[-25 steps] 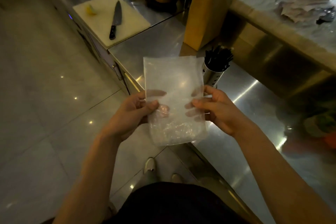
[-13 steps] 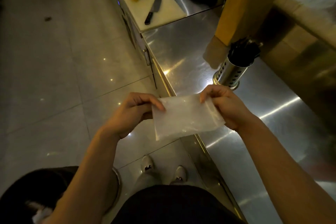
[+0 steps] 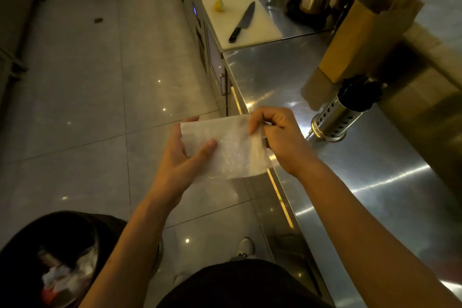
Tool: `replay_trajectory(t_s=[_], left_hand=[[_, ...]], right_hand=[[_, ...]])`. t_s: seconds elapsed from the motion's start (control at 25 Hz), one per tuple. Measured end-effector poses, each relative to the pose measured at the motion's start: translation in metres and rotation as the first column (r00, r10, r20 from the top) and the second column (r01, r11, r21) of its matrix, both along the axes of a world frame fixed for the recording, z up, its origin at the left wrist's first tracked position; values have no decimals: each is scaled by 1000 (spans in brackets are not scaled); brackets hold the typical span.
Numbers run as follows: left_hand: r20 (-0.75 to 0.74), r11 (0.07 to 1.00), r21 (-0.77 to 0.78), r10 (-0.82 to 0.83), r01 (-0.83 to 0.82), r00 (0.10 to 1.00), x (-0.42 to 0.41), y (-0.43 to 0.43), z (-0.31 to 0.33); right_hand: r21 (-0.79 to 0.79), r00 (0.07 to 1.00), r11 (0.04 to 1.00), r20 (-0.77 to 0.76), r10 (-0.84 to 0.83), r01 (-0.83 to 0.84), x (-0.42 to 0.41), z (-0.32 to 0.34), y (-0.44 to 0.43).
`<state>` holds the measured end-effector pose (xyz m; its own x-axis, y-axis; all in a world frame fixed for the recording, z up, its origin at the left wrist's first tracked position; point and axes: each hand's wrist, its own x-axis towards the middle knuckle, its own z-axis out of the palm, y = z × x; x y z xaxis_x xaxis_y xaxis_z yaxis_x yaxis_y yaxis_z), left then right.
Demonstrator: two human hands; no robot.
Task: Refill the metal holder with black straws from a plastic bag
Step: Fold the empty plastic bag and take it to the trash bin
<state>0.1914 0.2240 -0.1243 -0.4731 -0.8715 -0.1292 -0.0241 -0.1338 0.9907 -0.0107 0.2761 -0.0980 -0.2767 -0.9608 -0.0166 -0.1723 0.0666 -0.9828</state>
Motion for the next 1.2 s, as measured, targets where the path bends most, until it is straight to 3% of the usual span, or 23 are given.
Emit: replay_trajectory(t_s=[0.16, 0.28, 0.36, 0.52, 0.72, 0.92, 1.2], left_hand=[[63, 959, -193, 223, -207, 973, 32, -2, 11], [143, 891, -357, 349, -280, 926, 60, 1, 18], [155, 863, -413, 382, -292, 911, 78, 8, 19], [87, 811, -358, 523, -464, 848, 109, 15, 22], [16, 664, -434, 681, -609, 732, 162, 17, 27], [-18, 560, -448, 774, -697, 633, 220, 28, 29], [-61, 361, -492, 894, -792, 445, 294, 39, 33]], right_hand=[[91, 943, 996, 329, -53, 25, 57, 6, -11], [252, 978, 966, 208, 4, -58, 94, 5, -15], [263, 993, 964, 118, 9, -40, 124, 5, -19], [134, 998, 989, 20, -66, 63, 171, -1, -23], [-17, 991, 998, -123, -54, 52, 240, 3, -19], [-172, 993, 984, -98, -72, 54, 310, 7, -23], [-369, 992, 925, -115, 47, -86, 404, 14, -34]])
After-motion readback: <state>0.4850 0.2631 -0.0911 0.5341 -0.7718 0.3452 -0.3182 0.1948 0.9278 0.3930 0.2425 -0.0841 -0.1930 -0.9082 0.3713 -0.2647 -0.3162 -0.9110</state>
